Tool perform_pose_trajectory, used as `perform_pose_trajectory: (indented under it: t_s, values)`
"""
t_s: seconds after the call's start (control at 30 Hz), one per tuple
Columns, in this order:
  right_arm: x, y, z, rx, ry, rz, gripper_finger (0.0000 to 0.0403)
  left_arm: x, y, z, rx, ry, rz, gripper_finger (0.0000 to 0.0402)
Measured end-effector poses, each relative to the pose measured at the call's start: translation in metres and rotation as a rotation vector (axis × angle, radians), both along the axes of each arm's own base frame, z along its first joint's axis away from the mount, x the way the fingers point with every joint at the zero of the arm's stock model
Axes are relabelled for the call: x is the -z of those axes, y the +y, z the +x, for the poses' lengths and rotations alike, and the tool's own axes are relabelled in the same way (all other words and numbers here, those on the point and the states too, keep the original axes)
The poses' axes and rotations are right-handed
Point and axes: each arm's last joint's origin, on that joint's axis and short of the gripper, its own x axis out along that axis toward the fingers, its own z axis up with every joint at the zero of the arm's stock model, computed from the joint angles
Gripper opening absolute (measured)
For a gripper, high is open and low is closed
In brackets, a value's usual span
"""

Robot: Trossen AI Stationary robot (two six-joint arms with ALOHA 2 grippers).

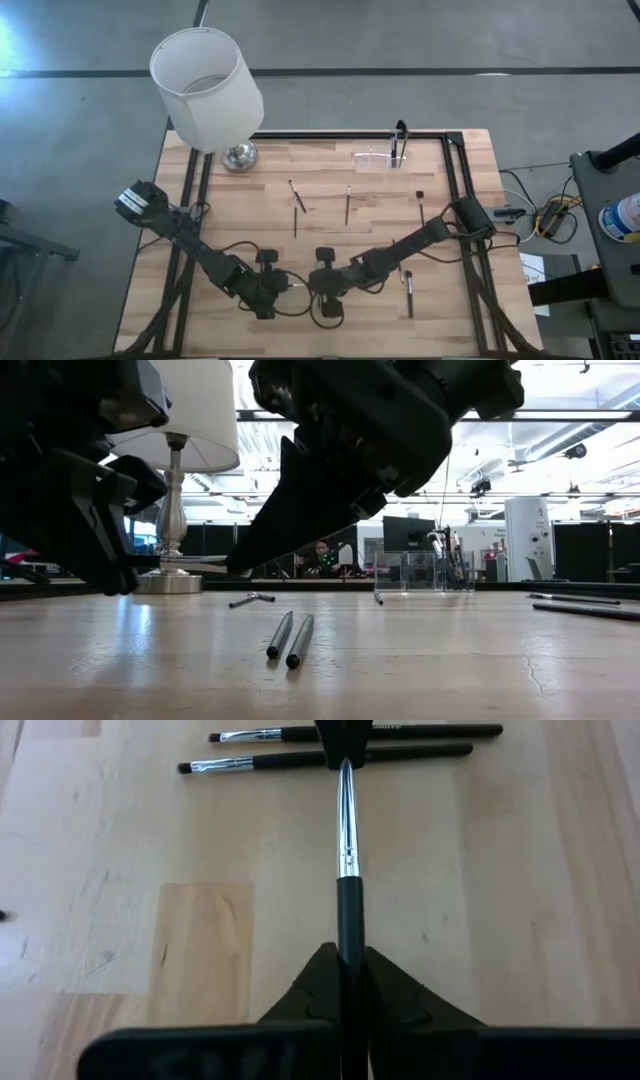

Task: Put items in baskets/containers
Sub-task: Put the foundation brush into the transparent organizer

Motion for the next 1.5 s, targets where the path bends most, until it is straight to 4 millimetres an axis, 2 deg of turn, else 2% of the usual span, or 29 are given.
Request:
perform_pose_trajectory:
  t_s: [0.23, 0.37, 0.5, 0.57, 0.63, 0.7, 0.83, 0.93, 1.03, 1.2, 1.33, 1.5]
  values:
    - [-0.009, 0.0, -0.004, 0.02, 0.002, -0.025, 0.0019, 0.0, 0.001, 0.0, -0.015, -0.018, 0.028, 0.0016]
    - [-0.033, 0.001, -0.014, 0.06, -0.02, -0.098, 0.0054, 0.006, 0.002, -0.001, -0.029, -0.083, 0.035, 0.0016]
    - [-0.06, 0.0, -0.031, 0.116, -0.048, -0.201, 0.0092, 0.022, 0.008, -0.007, -0.022, -0.212, -0.002, 0.0016]
    - [-0.064, -0.004, -0.043, 0.138, -0.047, -0.26, 0.0104, 0.029, 0.014, -0.012, -0.025, -0.291, -0.02, 0.0016]
    - [-0.062, -0.01, -0.054, 0.156, -0.071, -0.286, 0.0106, 0.032, 0.02, -0.016, -0.025, -0.391, -0.039, 0.0016]
    - [-0.051, -0.018, -0.065, 0.165, -0.114, -0.281, 0.0098, 0.032, 0.025, -0.02, -0.023, -0.511, -0.047, 0.0016]
    - [-0.032, -0.037, -0.086, 0.189, -0.311, -0.209, 0.0061, 0.019, 0.041, -0.024, -0.029, -0.784, -0.045, 0.0016]
    - [-0.023, -0.051, -0.101, 0.179, -0.5, -0.109, 0.0033, 0.01, 0.058, -0.024, -0.048, -0.913, -0.042, 0.0016]
    - [-0.022, -0.064, -0.109, 0.132, -0.682, 0.055, 0.0023, 0.003, 0.075, -0.016, -0.053, -0.986, -0.074, 0.0016]
    - [-0.022, -0.075, -0.108, 0.137, -0.761, 0.158, 0.0052, -0.01, 0.089, 0.006, -0.018, -1.035, -0.102, 0.0016]
    - [-0.032, -0.071, -0.1, 0.125, -0.8, 0.164, 0.0096, -0.018, 0.091, 0.017, 0.008, -1.047, -0.088, 0.0016]
    - [-0.049, -0.066, -0.088, 0.101, -0.869, 0.126, 0.0147, -0.02, 0.09, 0.022, 0.021, -1.036, -0.086, 0.0016]
